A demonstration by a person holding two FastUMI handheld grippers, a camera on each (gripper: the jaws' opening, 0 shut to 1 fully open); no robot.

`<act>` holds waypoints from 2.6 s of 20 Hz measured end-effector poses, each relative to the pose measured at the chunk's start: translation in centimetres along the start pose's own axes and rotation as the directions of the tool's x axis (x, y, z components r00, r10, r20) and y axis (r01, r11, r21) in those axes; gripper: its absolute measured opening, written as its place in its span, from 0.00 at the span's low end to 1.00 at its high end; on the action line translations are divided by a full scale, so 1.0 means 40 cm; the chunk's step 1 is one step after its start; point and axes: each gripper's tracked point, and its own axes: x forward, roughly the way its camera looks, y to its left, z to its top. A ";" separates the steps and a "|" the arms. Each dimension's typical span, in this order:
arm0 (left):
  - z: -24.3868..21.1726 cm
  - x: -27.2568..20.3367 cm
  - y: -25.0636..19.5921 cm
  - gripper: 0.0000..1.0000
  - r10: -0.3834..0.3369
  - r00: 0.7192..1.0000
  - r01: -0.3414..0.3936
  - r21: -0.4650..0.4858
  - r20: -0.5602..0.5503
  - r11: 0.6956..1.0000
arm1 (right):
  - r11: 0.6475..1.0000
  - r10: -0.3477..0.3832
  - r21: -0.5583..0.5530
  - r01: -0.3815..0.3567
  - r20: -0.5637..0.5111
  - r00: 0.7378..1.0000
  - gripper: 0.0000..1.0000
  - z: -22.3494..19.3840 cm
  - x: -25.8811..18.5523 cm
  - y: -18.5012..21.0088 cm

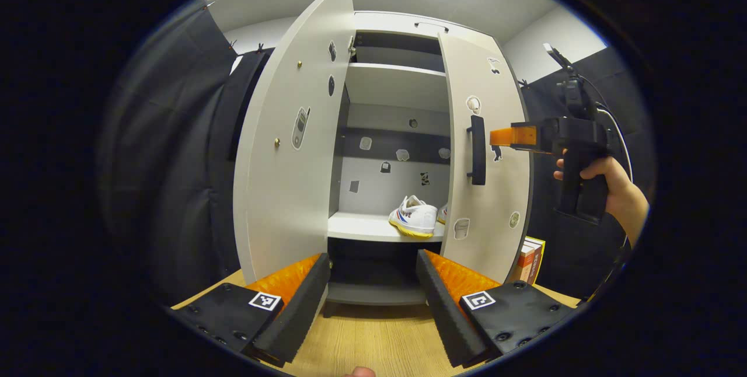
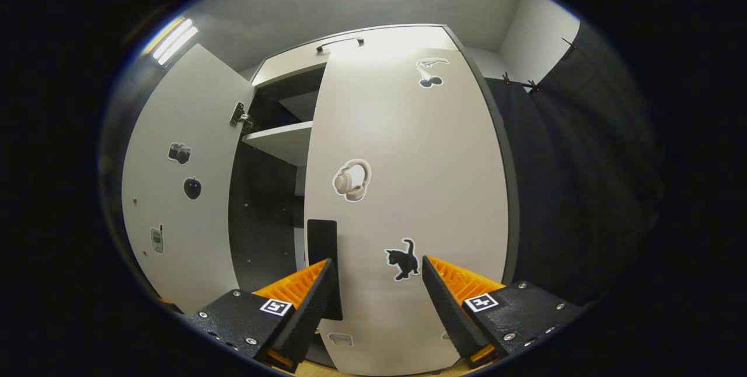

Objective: Grab one shoe with the right hand and put it into the shoe cabinet, grab the other shoe with the left hand and put it into the shoe cabinet; then close the right door with the right hand and the left door with the left hand.

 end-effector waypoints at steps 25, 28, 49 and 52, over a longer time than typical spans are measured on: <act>0.407 -0.049 0.485 0.97 0.352 0.927 -0.345 -0.074 0.127 0.936 | 0.998 -0.070 -0.002 0.070 -0.092 0.993 0.92 -0.255 -0.495 -0.049; 0.413 0.017 0.524 0.96 0.363 0.923 -0.360 -0.045 0.131 0.932 | 0.997 -0.070 -0.019 0.069 -0.083 0.994 0.92 -0.242 -0.502 -0.048; 0.372 0.113 0.218 0.95 0.090 0.990 -0.091 0.004 0.112 0.996 | 0.997 -0.082 -0.021 0.081 -0.096 0.992 0.92 -0.219 -0.531 -0.063; 0.374 0.153 0.167 0.95 0.041 0.992 -0.042 0.004 0.117 0.999 | 0.995 -0.099 -0.028 0.096 -0.097 0.990 0.92 -0.212 -0.544 -0.074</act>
